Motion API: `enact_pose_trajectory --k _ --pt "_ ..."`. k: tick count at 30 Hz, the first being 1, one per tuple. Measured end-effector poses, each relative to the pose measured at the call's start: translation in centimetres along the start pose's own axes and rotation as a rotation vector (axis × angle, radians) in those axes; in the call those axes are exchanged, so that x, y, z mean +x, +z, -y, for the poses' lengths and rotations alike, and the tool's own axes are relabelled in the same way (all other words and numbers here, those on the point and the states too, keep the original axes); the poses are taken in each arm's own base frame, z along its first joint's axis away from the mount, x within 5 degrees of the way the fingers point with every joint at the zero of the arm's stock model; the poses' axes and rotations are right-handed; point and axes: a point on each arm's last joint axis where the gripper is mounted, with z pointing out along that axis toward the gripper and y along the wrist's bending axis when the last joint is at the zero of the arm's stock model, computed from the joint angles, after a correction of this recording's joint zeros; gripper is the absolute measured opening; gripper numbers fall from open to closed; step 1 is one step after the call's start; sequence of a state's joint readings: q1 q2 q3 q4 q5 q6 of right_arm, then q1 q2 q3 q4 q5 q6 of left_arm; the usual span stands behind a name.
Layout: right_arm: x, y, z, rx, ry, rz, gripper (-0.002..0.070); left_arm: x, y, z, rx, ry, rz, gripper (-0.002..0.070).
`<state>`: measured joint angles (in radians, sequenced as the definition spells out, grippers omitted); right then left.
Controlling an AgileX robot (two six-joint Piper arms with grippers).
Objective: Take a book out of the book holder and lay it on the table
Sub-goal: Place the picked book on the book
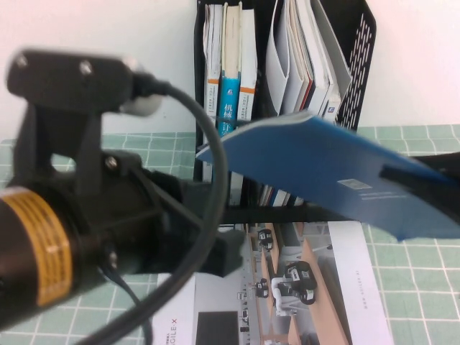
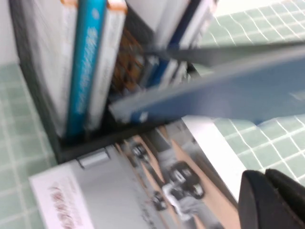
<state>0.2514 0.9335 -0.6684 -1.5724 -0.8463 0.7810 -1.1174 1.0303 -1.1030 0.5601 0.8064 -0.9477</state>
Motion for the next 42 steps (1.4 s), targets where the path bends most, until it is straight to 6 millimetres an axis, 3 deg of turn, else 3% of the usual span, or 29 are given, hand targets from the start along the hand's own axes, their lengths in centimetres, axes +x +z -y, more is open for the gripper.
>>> enact_pose_trajectory --k 6,11,15,24,30,39,42 --pt "3.3 4.0 -0.9 -0.089 -0.006 -0.123 0.0024 0.6 0.7 1.1 0.17 -0.076 0.085 -0.0003" --pt "5.9 8.3 -3.7 -0.202 -0.047 -0.229 0.0023 -0.3 0.2 2.3 0.323 -0.081 0.187 -0.0003" --pt "7.7 10.3 -5.5 -0.238 -0.023 -0.326 0.0023 -0.5 -0.1 2.3 0.34 -0.062 0.218 -0.0003" --pt "8.5 12.0 -8.2 -0.362 0.061 -0.305 0.0023 -0.4 -1.2 0.7 0.232 -0.052 0.207 -0.0002" --pt "7.7 12.7 -9.8 -0.428 -0.018 -0.247 0.0023 -0.4 -2.1 -0.2 0.188 -0.053 0.214 -0.0003" --pt "7.8 13.4 -9.8 -0.372 -0.062 -0.232 0.0024 -0.2 -2.0 -0.3 0.181 -0.064 0.199 -0.0003" --pt "8.5 14.0 -10.4 -0.397 -0.044 -0.237 0.0064 0.2 -1.7 -0.3 0.177 -0.067 0.187 -0.0003"
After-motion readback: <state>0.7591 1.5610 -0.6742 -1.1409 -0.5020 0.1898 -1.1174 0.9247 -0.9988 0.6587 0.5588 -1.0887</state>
